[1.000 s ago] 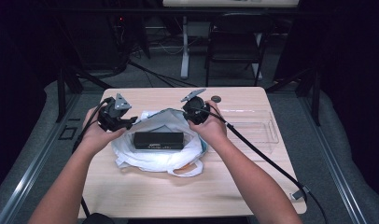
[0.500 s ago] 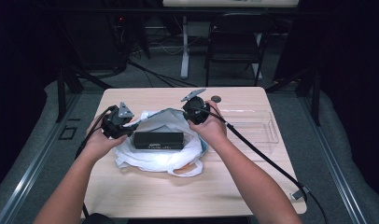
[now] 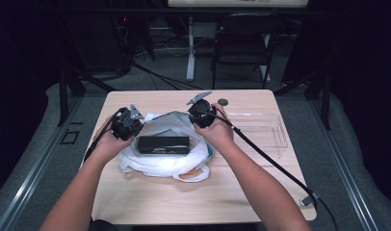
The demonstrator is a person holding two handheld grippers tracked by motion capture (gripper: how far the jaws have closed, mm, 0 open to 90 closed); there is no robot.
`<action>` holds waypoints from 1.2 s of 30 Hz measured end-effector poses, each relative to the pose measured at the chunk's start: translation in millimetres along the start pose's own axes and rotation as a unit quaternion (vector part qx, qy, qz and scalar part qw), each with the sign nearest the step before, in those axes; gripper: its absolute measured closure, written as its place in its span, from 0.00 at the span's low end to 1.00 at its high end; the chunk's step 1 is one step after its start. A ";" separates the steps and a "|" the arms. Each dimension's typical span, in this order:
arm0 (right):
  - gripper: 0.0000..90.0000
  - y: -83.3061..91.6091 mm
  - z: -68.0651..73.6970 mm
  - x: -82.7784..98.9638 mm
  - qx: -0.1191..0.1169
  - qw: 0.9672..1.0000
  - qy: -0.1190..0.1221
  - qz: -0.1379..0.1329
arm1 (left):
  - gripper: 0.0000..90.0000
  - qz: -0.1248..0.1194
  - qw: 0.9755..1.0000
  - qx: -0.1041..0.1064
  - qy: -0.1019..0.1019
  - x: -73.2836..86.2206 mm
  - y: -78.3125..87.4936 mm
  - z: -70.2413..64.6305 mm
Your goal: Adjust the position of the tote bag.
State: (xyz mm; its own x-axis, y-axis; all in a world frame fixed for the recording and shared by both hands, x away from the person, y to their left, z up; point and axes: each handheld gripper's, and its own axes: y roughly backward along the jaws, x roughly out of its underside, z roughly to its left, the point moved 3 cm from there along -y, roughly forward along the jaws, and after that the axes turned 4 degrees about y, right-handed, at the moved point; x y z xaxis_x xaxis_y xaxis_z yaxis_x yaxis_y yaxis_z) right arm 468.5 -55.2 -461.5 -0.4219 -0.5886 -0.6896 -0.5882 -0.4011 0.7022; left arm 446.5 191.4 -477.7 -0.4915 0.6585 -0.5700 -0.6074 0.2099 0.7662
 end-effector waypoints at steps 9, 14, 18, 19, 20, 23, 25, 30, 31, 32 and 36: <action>0.92 -5.2 -3.3 0.3 0.006 1.000 0.001 0.001 | 0.97 0.000 1.000 -0.014 0.010 -7.0 -7.5 8.9; 0.92 -10.5 -4.5 1.2 0.012 1.000 0.002 0.004 | 0.97 0.007 1.000 -0.016 0.021 -12.2 -14.4 13.0; 0.92 -14.3 -6.2 1.7 0.014 1.000 0.000 0.005 | 0.97 0.013 0.999 -0.018 0.027 -15.9 -19.9 15.6; 0.92 -15.0 -6.8 1.7 0.013 1.000 -0.001 0.007 | 0.97 0.013 0.999 -0.019 0.028 -16.4 -20.9 15.8; 0.92 -15.5 -7.4 1.8 0.014 1.000 0.000 0.008 | 0.97 0.015 0.999 -0.017 0.028 -17.4 -22.5 16.5; 0.92 -18.1 -9.3 2.1 0.015 1.000 -0.001 0.012 | 0.97 0.018 0.999 -0.016 0.030 -18.7 -24.9 17.2; 0.92 -20.2 -10.1 2.2 0.017 1.000 -0.004 0.010 | 0.97 0.020 0.999 -0.017 0.030 -19.2 -26.8 17.5; 0.92 -23.4 -12.7 2.4 0.017 1.000 -0.007 0.013 | 0.97 0.023 0.999 -0.016 0.034 -20.3 -30.8 18.9; 0.92 -24.3 -13.7 2.5 0.015 1.000 -0.008 0.015 | 0.97 0.023 0.999 -0.014 0.036 -20.3 -31.6 19.1; 0.92 -25.2 -14.1 2.6 0.013 1.000 -0.010 0.014 | 0.97 0.024 0.999 -0.013 0.036 -20.2 -32.3 19.4; 0.91 -27.0 -14.9 2.6 0.013 1.000 -0.012 0.018 | 0.97 0.025 0.999 -0.012 0.038 -20.4 -34.4 20.2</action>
State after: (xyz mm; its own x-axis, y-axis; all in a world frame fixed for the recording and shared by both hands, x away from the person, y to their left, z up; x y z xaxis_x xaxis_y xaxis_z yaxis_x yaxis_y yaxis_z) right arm 493.6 -56.4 -479.6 -0.4600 -0.5847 -0.6682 -0.5904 -0.3607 0.7220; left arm 490.1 185.4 -486.4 -0.5673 0.6100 -0.5532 -0.5958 0.1597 0.7871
